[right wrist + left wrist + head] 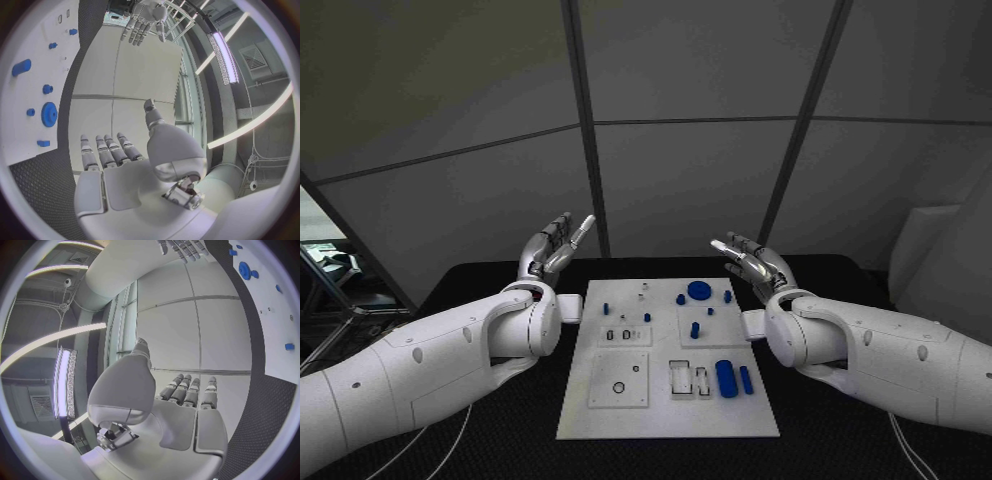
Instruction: Assemble the parts on the task board
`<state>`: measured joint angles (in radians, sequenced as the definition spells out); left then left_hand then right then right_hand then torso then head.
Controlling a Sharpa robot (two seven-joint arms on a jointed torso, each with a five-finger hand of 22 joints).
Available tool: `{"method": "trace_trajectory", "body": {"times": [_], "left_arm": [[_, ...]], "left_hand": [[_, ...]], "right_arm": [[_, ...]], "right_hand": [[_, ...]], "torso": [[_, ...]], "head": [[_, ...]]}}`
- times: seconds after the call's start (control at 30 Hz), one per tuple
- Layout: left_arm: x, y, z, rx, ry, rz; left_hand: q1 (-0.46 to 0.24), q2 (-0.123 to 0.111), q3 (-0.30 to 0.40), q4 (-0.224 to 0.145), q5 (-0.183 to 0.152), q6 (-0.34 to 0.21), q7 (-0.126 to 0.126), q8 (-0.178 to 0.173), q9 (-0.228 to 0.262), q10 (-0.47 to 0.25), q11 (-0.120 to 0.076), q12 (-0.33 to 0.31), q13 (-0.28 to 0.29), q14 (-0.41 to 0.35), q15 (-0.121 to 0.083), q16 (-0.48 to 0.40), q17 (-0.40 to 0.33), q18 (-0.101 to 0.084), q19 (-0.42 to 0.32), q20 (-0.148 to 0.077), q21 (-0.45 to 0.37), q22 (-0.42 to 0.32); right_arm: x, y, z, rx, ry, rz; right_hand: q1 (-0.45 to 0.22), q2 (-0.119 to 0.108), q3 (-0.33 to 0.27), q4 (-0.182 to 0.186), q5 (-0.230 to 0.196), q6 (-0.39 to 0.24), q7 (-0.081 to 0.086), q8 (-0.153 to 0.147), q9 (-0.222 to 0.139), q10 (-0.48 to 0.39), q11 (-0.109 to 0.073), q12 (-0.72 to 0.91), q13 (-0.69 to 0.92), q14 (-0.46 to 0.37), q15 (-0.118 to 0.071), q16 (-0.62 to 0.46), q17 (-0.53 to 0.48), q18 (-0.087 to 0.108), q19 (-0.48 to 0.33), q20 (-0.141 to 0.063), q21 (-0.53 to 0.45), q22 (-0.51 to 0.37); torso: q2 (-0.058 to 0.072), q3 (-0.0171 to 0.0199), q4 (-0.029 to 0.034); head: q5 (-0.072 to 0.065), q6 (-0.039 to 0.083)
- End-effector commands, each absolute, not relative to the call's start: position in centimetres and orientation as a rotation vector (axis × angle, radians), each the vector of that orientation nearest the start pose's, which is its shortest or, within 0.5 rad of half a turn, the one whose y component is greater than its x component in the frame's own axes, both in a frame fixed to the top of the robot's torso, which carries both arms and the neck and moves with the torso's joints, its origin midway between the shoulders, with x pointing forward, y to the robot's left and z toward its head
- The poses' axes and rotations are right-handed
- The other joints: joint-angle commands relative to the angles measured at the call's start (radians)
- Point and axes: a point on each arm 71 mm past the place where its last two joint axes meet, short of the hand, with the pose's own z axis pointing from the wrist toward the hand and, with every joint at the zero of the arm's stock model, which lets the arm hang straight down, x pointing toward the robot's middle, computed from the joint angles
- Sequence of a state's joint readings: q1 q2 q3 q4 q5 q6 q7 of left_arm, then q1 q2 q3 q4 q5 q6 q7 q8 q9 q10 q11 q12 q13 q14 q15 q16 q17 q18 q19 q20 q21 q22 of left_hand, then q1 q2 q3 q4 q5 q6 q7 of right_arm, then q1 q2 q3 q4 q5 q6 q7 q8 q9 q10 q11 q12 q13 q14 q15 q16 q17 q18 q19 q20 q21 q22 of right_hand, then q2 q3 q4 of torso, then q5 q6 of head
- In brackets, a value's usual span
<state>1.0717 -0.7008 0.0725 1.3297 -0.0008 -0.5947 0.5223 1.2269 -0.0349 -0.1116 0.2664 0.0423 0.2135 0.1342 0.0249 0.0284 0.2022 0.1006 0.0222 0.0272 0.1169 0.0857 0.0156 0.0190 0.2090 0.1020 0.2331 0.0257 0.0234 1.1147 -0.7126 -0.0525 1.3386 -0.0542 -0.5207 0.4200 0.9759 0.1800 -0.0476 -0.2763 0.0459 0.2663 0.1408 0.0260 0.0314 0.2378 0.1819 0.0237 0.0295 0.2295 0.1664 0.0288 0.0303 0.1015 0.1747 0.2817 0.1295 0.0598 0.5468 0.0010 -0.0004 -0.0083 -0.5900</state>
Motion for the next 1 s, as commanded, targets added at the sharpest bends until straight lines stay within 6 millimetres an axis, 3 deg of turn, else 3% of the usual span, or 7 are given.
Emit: {"method": "trace_trajectory", "body": {"times": [0.03, 0.23, 0.27, 0.4, 0.57, 0.77, 1.0], "left_arm": [[51.7, 21.2, -20.7, -1.151, 1.139, -1.374], [51.7, 21.2, -20.7, -1.151, 1.139, -1.374], [51.8, 22.1, -20.9, -1.159, 1.159, -1.38], [51.7, 22.9, -20.8, -1.143, 1.175, -1.379], [51.2, 24.1, -20.3, -1.093, 1.211, -1.377], [49.9, 24.6, -19.5, -1.049, 1.265, -1.388], [47.8, 24.4, -18.3, -1.006, 1.32, -1.428]], "left_hand": [[0.046, 0.004, -0.004, 0.011, 0.007, 0.017, 0.012, 0.006, 0.003, 0.018, 0.011, 0.008, 0.003, 0.025, 0.019, 0.007, 0.004, -0.028, 0.021, 0.025, 0.016, 0.006], [0.063, 0.033, -0.014, -0.016, 0.009, 0.14, 0.051, 0.029, 0.022, 0.18, 0.056, 0.04, 0.022, 0.301, 0.074, 0.076, 0.04, -0.026, 0.287, 0.05, 0.139, 0.068], [0.074, 0.041, -0.016, -0.03, 0.006, 0.19, 0.051, 0.04, 0.031, 0.281, 0.066, 0.063, 0.035, 0.423, 0.083, 0.113, 0.056, -0.034, 0.428, 0.05, 0.207, 0.1], [0.118, 0.055, -0.026, -0.088, 0.015, 0.478, 0.061, 0.121, 0.083, 0.582, 0.08, 0.15, 0.079, 0.725, 0.072, 0.22, 0.103, -0.023, 0.624, 0.038, 0.309, 0.137], [0.17, 0.082, -0.036, -0.151, 0.017, 0.632, 0.037, 0.168, 0.108, 0.817, 0.049, 0.212, 0.106, 0.922, 0.026, 0.279, 0.149, -0.025, 0.772, -0.01, 0.384, 0.16], [0.208, 0.098, -0.05, -0.191, 0.053, 0.693, 0.039, 0.165, 0.112, 0.9, 0.021, 0.191, 0.103, 1.011, -0.004, 0.296, 0.186, -0.025, 0.839, -0.04, 0.425, 0.175], [0.206, 0.09, -0.084, -0.21, 0.06, 0.697, 0.051, 0.138, 0.11, 0.892, 0.034, 0.141, 0.093, 0.993, 0.006, 0.274, 0.205, -0.031, 0.827, -0.037, 0.425, 0.173]], "right_arm": [[50.9, -20.2, -23.7, 1.081, 1.495, 1.376], [51.4, -20.3, -23.7, 1.059, 1.534, 1.388], [52.1, -22.4, -22.8, 0.767, 1.523, 1.203], [52.9, -22.8, -21.7, 0.595, 1.519, 1.122], [53.7, -22.4, -19.8, 0.352, 1.533, 1.032], [54.4, -21.4, -17.4, 0.045, 1.566, 0.881], [55.2, -19.7, -15.3, -0.276, 1.587, 0.629]], "right_hand": [[0.138, -0.014, 0.02, -0.007, 0.01, 0.098, 0.111, 0.021, 0.01, 0.108, 0.038, 0.018, 0.009, 0.192, 0.042, 0.046, 0.019, 0.04, 0.158, 0.009, 0.121, 0.052], [0.316, -0.06, 0.059, -0.001, 0.087, 0.502, 0.108, 0.11, 0.054, 0.587, 0.041, 0.109, 0.048, 0.58, 0.029, 0.183, 0.052, 0.063, 0.461, 0.004, 0.321, 0.132], [0.33, -0.059, 0.065, -0.013, 0.118, 0.572, 0.1, 0.127, 0.06, 0.645, 0.022, 0.125, 0.053, 0.632, 0.012, 0.205, 0.057, 0.076, 0.502, -0.002, 0.349, 0.143], [0.37, -0.069, 0.088, -0.014, 0.146, 0.671, 0.057, 0.146, 0.062, 0.774, -0.024, 0.141, 0.052, 0.777, -0.049, 0.253, 0.069, 0.083, 0.654, -0.057, 0.474, 0.199], [0.392, -0.087, 0.123, -0.011, 0.156, 0.744, 0.031, 0.139, 0.055, 0.873, -0.057, 0.114, 0.034, 0.898, -0.095, 0.262, 0.075, 0.08, 0.741, -0.113, 0.625, 0.278], [0.396, -0.109, 0.16, -0.016, 0.165, 0.805, 0.008, 0.129, 0.052, 0.961, -0.089, 0.091, 0.036, 1.047, -0.14, 0.295, 0.103, 0.085, 0.793, -0.147, 0.751, 0.345], [0.35, -0.15, 0.204, -0.015, 0.213, 0.845, -0.009, 0.104, 0.048, 1.007, -0.112, 0.047, 0.036, 1.19, -0.174, 0.35, 0.165, 0.076, 0.888, -0.181, 0.881, 0.449]], "torso": [[0.0, 0.0, 0.0], [0.0, 0.0, 0.0], [0.002, -0.0007, 0.0006], [0.003, -0.002, -0.0015], [0.015, -0.0033, -0.0022], [0.039, -0.0044, 0.0008], [0.071, -0.0059, 0.0149]], "head": [[0.0, 0.0], [0.0, 0.0], [0.001, -0.017], [0.004, -0.025], [0.001, -0.024], [-0.006, -0.019], [-0.016, -0.013]]}}
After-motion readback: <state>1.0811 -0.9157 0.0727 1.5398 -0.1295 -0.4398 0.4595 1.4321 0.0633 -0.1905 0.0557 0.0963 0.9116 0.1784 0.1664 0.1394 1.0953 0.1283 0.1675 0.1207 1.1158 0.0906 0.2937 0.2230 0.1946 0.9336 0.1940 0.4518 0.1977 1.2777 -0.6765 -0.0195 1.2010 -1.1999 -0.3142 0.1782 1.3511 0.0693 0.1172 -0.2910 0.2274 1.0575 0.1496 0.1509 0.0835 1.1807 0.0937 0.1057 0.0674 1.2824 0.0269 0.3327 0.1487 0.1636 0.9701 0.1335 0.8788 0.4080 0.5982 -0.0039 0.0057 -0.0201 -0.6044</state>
